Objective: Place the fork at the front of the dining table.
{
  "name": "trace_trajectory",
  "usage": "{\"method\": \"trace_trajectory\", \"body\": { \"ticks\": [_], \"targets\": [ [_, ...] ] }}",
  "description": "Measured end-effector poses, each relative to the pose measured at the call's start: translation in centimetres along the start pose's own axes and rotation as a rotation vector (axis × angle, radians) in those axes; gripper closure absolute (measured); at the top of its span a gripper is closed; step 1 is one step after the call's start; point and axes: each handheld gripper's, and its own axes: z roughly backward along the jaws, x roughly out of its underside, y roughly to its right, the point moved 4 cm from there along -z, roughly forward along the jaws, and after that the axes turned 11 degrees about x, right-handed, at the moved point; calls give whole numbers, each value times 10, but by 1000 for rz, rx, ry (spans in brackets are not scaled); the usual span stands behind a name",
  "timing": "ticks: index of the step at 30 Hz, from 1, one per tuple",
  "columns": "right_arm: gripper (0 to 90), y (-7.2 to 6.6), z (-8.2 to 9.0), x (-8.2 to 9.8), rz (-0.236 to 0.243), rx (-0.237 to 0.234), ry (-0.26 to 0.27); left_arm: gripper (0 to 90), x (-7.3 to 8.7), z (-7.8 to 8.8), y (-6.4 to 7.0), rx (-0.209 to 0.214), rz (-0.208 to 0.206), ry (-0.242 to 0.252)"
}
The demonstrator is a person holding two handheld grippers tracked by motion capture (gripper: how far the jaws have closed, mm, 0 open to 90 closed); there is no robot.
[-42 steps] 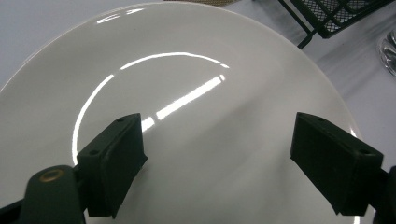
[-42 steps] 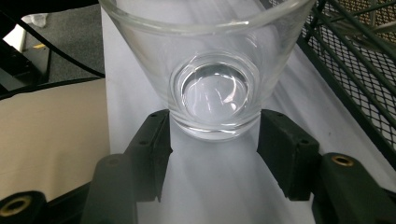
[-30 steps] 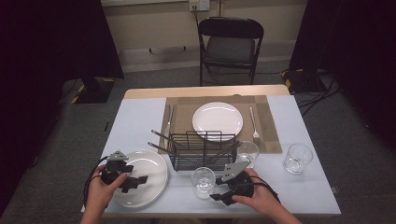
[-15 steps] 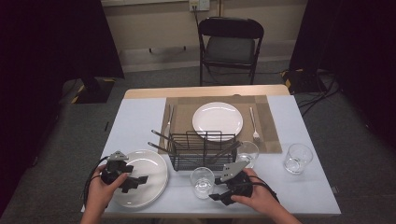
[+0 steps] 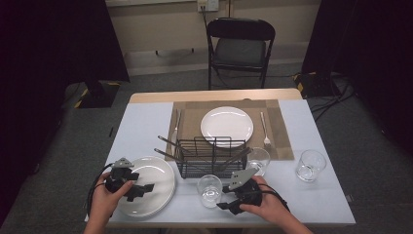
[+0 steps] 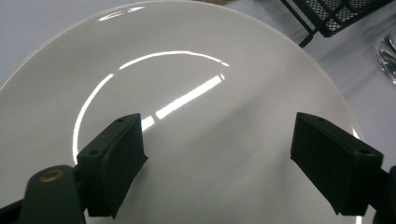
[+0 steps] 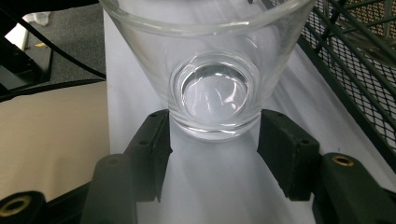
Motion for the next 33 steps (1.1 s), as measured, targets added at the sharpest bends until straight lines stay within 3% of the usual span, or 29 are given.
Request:
{"method": "trace_trajectory", "body": {
  "ticks": [33],
  "targets": [
    [436,-3,-5,-5,4,-10,2,170,0,1,0,2,3,1]
  ]
}}
